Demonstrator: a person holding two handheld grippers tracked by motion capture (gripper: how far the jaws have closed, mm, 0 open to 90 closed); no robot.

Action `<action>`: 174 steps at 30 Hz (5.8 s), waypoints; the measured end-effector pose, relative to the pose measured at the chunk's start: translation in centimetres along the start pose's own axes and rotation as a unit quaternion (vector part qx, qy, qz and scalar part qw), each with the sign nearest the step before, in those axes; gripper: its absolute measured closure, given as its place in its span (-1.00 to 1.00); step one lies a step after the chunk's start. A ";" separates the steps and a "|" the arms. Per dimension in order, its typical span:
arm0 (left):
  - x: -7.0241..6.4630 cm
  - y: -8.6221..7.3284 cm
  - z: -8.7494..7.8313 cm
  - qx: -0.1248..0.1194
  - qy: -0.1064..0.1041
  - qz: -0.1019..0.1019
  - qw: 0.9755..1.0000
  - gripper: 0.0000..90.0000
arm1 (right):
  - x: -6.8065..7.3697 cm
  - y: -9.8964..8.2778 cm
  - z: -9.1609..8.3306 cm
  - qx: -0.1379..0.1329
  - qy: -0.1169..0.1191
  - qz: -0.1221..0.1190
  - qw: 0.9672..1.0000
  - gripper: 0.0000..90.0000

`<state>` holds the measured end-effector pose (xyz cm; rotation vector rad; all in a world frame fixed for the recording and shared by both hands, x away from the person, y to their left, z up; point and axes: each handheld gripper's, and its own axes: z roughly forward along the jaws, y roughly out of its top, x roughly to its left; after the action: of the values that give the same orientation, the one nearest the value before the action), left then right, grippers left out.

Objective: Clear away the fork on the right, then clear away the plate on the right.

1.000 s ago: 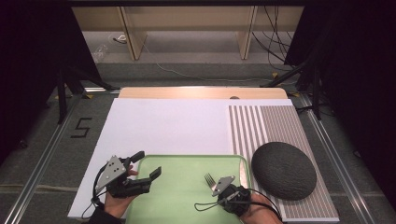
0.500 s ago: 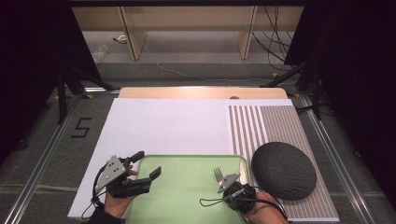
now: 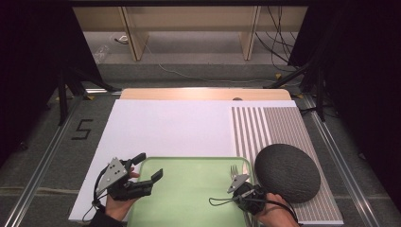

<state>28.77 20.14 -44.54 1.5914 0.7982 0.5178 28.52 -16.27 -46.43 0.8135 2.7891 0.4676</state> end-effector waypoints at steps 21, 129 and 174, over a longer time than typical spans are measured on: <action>0.0 0.0 0.0 0.000 -0.001 0.001 1.000 -0.61 | -0.9 -0.4 -0.7 -0.024 0.020 0.030 0.999 0.82; 0.0 0.0 0.0 -0.001 0.001 0.001 1.000 -0.62 | -8.7 -14.4 -8.6 -0.276 0.013 0.415 0.867 -0.56; 0.0 -0.1 0.1 0.003 0.004 0.001 1.000 -0.61 | -9.5 -18.9 -8.1 -0.248 0.014 0.501 0.829 -0.53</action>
<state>28.79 20.05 -44.64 1.5960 0.8042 0.5234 24.97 -38.56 -44.59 2.0424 1.8368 1.2689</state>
